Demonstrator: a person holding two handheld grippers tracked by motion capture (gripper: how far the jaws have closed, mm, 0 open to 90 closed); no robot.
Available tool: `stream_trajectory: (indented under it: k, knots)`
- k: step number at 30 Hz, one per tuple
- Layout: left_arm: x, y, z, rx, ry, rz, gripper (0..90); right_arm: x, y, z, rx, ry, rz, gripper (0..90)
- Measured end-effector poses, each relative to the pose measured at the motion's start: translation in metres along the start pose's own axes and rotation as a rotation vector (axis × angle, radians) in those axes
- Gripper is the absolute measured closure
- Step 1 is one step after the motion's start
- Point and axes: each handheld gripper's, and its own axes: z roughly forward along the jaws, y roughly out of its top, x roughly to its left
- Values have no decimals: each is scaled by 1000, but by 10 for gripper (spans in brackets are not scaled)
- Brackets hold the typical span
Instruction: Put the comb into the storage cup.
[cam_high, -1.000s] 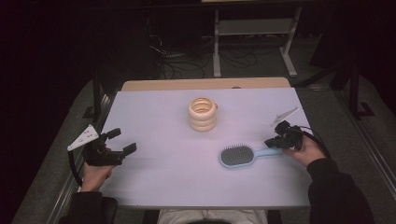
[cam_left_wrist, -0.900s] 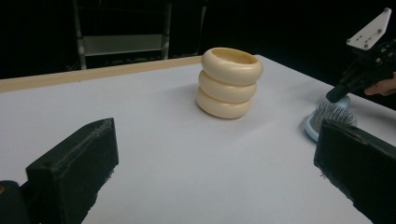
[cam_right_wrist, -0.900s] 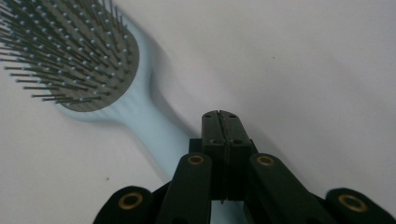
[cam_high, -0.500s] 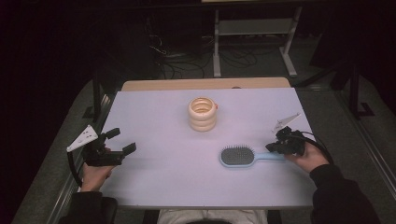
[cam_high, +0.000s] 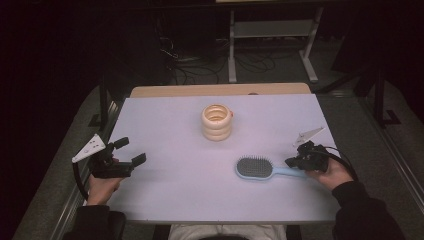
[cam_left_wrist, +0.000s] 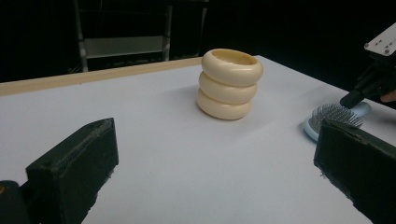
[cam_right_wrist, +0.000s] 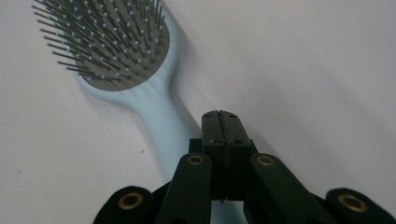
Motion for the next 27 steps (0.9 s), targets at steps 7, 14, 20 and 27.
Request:
stream_trajectory:
  k: [7,14,20,27]
  knots:
    - [0,0,0,-2,1,-2,0,6,-5,0,12,-4,-12,886]
    - [0,0,-1,-3,1,-2,0,13,-11,-4,5,-5,-7,878]
    - [0,0,-1,-2,-1,-3,0,16,-15,-8,1,11,-5,885]
    - [0,0,-1,-1,0,-1,0,21,-17,-15,-8,0,-17,874]
